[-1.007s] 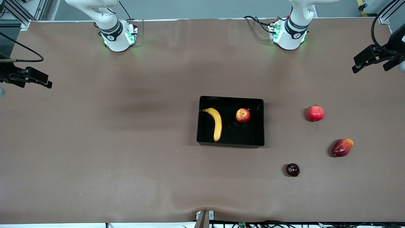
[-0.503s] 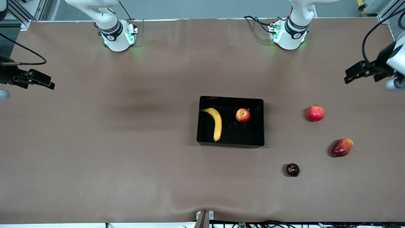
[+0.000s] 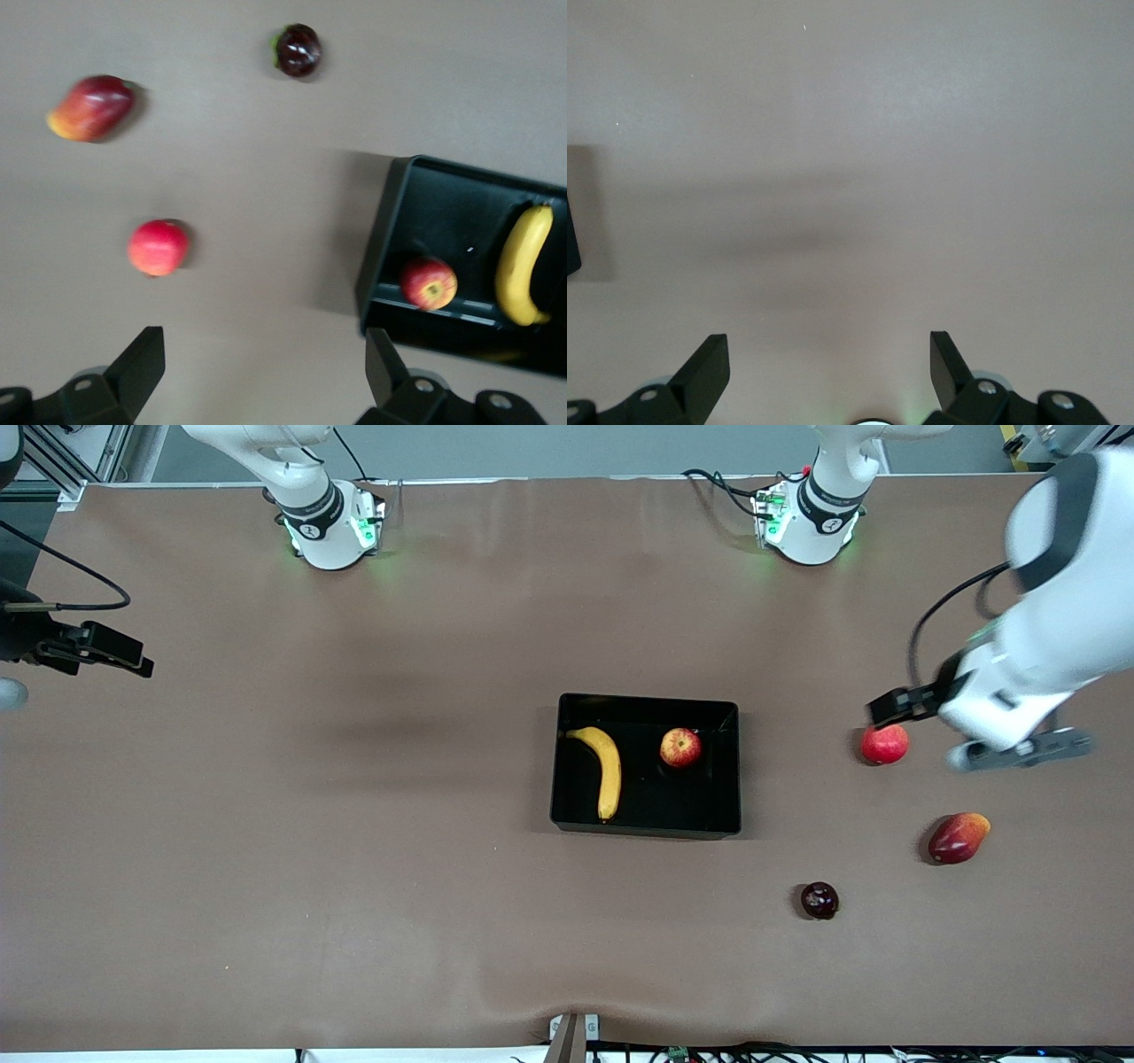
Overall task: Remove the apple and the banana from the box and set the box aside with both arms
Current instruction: 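Reach the left gripper into the black tray over the red apple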
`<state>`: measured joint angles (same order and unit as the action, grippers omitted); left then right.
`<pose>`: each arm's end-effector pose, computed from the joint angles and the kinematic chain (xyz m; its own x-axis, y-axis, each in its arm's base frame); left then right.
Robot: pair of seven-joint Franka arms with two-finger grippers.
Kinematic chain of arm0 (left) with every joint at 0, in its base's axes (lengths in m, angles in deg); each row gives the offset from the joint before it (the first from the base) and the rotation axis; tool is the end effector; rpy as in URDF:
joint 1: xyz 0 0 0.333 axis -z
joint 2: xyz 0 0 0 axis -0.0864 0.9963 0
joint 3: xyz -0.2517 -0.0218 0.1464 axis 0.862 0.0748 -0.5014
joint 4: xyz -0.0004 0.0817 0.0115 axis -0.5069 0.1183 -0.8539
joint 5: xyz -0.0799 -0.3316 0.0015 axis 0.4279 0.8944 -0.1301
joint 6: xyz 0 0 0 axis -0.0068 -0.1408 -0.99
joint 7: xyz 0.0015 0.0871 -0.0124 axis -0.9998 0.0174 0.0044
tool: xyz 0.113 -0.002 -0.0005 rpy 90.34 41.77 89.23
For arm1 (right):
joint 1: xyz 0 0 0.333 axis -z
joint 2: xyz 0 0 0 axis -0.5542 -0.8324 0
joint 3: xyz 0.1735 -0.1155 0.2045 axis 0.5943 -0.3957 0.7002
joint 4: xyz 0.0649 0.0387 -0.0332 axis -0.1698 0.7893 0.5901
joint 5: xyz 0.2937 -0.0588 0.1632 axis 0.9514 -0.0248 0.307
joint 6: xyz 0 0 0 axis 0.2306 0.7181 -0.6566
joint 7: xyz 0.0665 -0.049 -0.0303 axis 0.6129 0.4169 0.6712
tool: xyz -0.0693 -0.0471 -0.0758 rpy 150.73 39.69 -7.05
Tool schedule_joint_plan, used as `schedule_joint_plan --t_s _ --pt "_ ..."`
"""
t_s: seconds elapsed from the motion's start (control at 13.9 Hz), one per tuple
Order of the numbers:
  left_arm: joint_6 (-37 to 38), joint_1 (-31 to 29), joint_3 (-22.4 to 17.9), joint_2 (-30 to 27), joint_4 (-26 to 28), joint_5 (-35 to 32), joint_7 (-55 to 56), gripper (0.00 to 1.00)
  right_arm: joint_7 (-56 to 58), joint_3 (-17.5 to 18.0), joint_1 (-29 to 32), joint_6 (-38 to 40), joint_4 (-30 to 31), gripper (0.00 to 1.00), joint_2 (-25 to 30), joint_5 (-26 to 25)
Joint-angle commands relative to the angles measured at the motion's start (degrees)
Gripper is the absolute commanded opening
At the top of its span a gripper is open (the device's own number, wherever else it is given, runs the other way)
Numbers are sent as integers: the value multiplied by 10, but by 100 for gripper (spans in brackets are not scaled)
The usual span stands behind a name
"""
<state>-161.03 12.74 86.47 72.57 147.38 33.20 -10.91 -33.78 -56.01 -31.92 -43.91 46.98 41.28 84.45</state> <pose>0.5488 -0.1261 0.5036 0.9838 0.1605 -0.0797 0.1596 -0.9870 -0.0185 0.5085 -0.0123 0.5841 0.9918 -0.0629 -0.1110 -0.0677 -0.9969 -0.0397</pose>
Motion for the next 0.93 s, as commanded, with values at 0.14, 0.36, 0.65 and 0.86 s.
schedule_joint_plan --t_s 0.14,0.36,0.65,0.86 --pt "-119 67 -1 56 41 0 184 100 -8 0 -8 -5 -1 100 -1 8" --pt "-183 111 -1 116 41 -3 295 100 -7 0 -8 1 0 100 -8 8" --pt "-203 158 -1 155 54 -3 389 100 -5 0 -9 -7 -5 100 -21 8" --pt "-245 176 -1 152 115 -6 392 100 -1 -1 -2 -9 -6 100 -27 7"
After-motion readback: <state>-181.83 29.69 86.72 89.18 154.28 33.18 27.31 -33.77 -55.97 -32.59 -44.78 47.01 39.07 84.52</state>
